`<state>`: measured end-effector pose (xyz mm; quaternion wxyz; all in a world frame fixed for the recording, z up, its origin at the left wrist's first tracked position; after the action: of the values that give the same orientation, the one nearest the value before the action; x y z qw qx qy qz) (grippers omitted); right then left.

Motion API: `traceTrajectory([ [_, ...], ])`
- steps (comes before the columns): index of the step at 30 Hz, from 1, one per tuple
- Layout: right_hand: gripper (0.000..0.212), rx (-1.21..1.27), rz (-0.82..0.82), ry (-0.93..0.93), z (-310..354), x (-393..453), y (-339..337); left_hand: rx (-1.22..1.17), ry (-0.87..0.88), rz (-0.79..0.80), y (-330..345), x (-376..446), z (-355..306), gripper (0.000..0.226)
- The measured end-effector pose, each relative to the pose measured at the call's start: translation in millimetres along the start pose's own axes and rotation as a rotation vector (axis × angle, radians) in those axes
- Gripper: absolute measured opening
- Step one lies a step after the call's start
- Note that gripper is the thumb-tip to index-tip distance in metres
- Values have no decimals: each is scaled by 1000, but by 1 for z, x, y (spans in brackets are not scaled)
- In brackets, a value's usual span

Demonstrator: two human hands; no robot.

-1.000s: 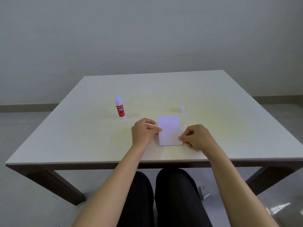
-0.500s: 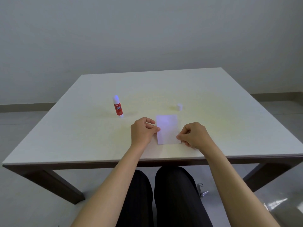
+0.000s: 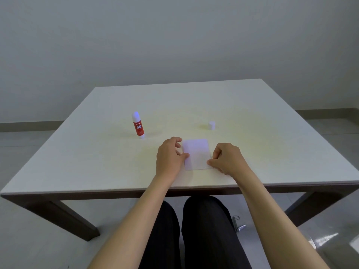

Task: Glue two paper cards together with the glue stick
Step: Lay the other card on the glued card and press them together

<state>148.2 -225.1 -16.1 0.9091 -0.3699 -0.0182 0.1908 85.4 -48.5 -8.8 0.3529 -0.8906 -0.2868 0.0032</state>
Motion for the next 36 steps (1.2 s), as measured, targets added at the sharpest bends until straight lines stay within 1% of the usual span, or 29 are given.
traceTrajectory([
  [2,27,3,4,-3,0,0,0,76,53,0,-1,0,-6,48],
  [4,27,1,6,-9,0,0,0,187,163,37,2,2,-16,46],
  [6,27,-7,9,-17,1,1,1,394,308,170,14,4,-25,38],
  [7,26,-11,10,-19,1,1,1,476,350,253,21,5,-26,36],
  [8,24,-16,9,-21,1,1,1,526,362,329,27,7,-24,38],
  [10,18,-16,7,-22,1,1,1,573,340,438,32,10,-19,50],
  [12,11,-8,9,-23,1,1,1,614,320,505,36,8,-16,62],
  [15,8,-3,14,-11,0,2,2,625,284,579,39,2,-10,73],
  [18,8,-34,-4,5,-1,3,1,608,274,603,39,-2,-9,76],
  [22,21,-165,-18,39,0,3,2,605,264,614,34,-1,-5,76],
  [27,29,-242,-17,-7,10,1,11,617,247,615,19,2,9,75],
  [30,38,-320,-84,-108,31,-3,20,629,224,605,6,3,19,75],
  [32,46,-431,-152,-246,51,-9,31,625,212,599,-1,3,24,74],
  [33,52,-506,-151,-326,60,-13,43,623,214,597,-3,2,25,73],
  [34,57,-564,-109,-392,65,-17,58,618,219,597,-4,1,26,72],
  [36,71,-605,52,-456,64,-24,92,598,221,600,-4,-1,29,72],
])
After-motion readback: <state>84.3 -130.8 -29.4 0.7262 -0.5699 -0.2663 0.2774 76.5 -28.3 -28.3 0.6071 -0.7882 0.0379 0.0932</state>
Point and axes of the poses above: each hand's wrist, its own x-axis towards the middle knuckle, its own y-axis out of the palm, z = x × y, the point moved 10 cm from there along x, towards the middle knuckle
